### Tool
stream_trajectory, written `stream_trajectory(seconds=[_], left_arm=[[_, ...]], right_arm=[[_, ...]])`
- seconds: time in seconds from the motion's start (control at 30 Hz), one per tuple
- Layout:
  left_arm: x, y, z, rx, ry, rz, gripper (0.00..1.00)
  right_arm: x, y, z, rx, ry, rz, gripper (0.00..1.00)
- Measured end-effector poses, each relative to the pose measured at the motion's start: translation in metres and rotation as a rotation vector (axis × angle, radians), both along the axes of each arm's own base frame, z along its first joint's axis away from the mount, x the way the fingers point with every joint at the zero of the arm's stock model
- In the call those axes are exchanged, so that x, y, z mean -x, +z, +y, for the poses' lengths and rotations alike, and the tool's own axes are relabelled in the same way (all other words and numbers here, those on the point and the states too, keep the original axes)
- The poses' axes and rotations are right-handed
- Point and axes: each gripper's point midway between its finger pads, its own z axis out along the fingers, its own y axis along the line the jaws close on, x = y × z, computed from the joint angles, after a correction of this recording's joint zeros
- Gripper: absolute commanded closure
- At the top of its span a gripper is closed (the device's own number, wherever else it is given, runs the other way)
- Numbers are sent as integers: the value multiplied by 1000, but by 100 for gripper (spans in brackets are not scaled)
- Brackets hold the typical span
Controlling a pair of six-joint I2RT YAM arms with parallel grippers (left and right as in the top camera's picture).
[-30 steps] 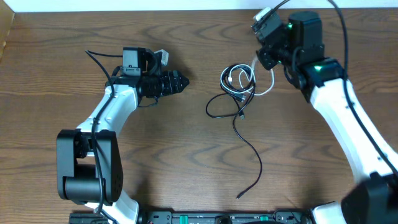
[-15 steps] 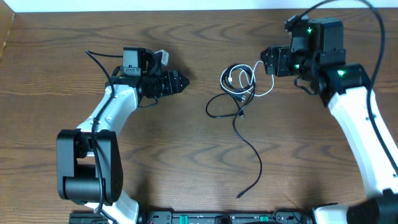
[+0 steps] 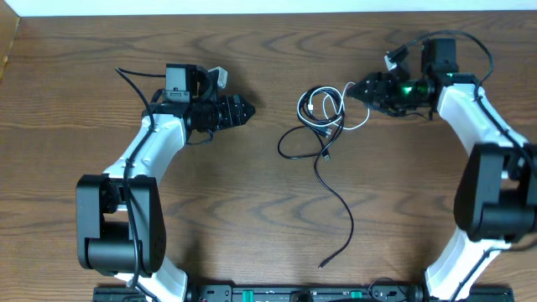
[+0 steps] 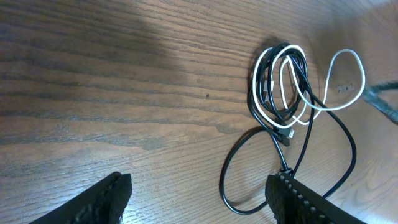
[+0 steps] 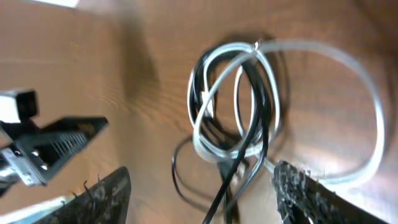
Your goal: Untangle cables
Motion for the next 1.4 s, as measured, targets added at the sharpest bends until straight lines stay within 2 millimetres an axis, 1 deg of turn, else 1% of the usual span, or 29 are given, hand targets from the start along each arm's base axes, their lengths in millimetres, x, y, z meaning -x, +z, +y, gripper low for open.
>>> stream_trajectory(seconds=[0.1, 0.23, 0.33, 0.37, 0.4, 0.47, 0.53, 0.57, 0.6, 0.7, 0.87, 0.93, 0.97, 1.03, 1.07, 1.1, 1.2, 1.23, 1.3, 1.4], left_arm=[[0, 0, 0, 0, 0, 1, 27], [0, 0, 0, 0, 0, -1, 27], [0, 0, 0, 0, 0, 0, 27], [0, 0, 0, 0, 0, -1, 27], [0, 0, 0, 0, 0, 0, 27], [0, 0, 0, 0, 0, 0, 27], [0, 0, 0, 0, 0, -1, 27], [0, 0, 0, 0, 0, 0, 27], [0, 0, 0, 0, 0, 0, 27], [0, 0, 0, 0, 0, 0, 27], [0, 0, 0, 0, 0, 0, 27], [0, 0, 0, 0, 0, 0, 27], [0, 0, 0, 0, 0, 0, 27], [0, 0, 0, 0, 0, -1, 27], [0, 0, 0, 0, 0, 0, 26], [0, 0, 0, 0, 0, 0, 27], [0, 0, 0, 0, 0, 0, 27], [0, 0, 0, 0, 0, -1, 27], [0, 0, 0, 0, 0, -1, 27], [0, 0, 0, 0, 0, 0, 27]], right_arm=[[-10, -15, 7, -95, 43, -34, 33], [-28, -29, 25, -226, 119, -137, 36], [-31, -39, 36, -286, 145, -144, 38], [-31, -42, 41, -299, 154, -146, 42], [-31, -43, 45, -310, 165, -151, 56], [-31, -37, 59, -338, 196, -178, 71], [-36, -23, 68, -365, 223, -238, 83], [-39, -12, 72, -386, 240, -278, 94], [-39, -9, 75, -397, 246, -279, 99], [-39, 5, 78, -442, 266, -291, 99], [-36, 22, 80, -483, 283, -271, 99], [-33, 39, 81, -488, 291, -287, 98], [-31, 61, 82, -488, 303, -321, 98], [-25, 95, 85, -486, 316, -377, 98], [-22, 115, 87, -482, 324, -415, 99], [-16, 139, 89, -478, 334, -463, 99], [5, 202, 93, -472, 354, -583, 99], [17, 231, 94, -471, 361, -637, 99], [25, 254, 92, -470, 351, -676, 99], [33, 273, 90, -472, 334, -700, 99]])
